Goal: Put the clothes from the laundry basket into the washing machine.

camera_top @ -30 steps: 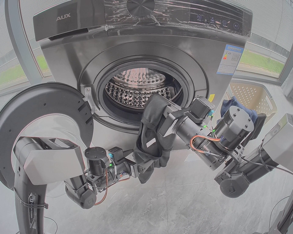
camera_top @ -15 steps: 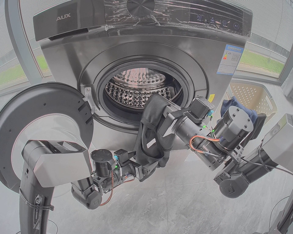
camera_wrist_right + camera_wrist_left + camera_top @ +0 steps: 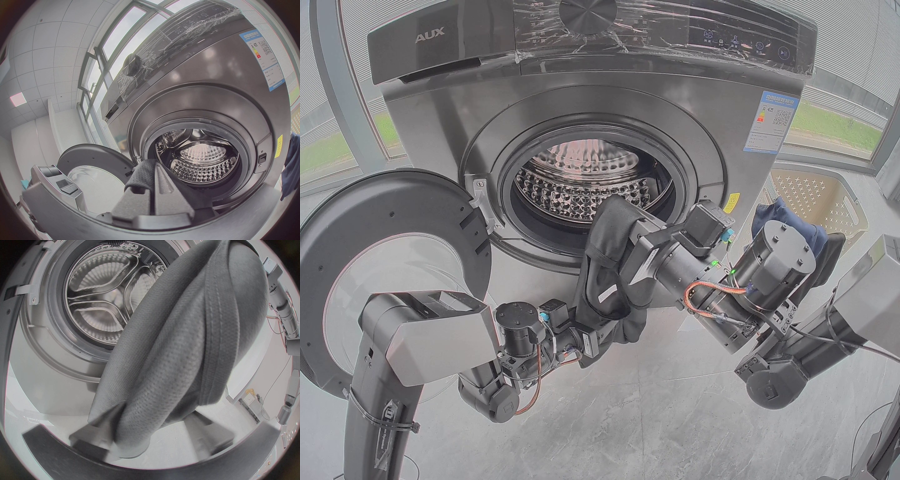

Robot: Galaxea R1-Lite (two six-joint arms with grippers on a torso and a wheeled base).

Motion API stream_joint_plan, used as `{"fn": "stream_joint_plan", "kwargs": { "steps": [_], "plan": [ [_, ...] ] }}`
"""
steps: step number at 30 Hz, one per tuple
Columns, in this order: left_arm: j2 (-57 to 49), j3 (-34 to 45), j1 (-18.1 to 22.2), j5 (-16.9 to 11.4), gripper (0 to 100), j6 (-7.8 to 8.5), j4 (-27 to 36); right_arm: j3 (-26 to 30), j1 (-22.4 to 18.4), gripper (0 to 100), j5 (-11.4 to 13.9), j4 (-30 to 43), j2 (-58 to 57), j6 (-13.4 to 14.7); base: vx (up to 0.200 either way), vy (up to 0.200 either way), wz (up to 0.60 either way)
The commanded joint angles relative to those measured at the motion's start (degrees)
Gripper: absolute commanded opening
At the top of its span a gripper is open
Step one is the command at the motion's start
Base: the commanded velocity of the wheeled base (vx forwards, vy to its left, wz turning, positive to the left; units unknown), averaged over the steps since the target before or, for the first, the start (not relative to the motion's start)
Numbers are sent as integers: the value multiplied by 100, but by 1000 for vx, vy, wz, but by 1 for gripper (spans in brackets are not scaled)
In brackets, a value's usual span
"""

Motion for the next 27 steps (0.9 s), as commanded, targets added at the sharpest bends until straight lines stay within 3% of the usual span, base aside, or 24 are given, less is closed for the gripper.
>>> {"fn": "stream_joint_plan", "kwargs": {
  "steps": [1, 7, 10, 18, 20, 27],
  "plan": [
    [-20, 38, 22, 3, 0, -6, -41, 18, -23, 0, 0, -12, 10, 3, 0, 0, 0],
    [-583, 486, 83, 47, 0, -6, -41, 53, -155, 0, -9, -3, 1, 3, 0, 0, 0],
    [-1312, 1189, 153, 12, 0, -6, -23, 97, -375, 0, 0, -12, -25, 3, 0, 0, 0],
    [-2596, 2103, 487, -5, 0, -15, -5, 844, -612, 0, 106, -109, -368, -14, 0, 0, 0],
    [-3018, 2253, 558, 3, 0, -15, -5, 1213, -603, 0, 229, -118, -579, -14, 0, 0, 0],
    [-3817, 2446, 549, -14, 0, -24, 3, 1494, -691, 0, 273, -118, -851, 3, 0, 0, 0]
  ]
}}
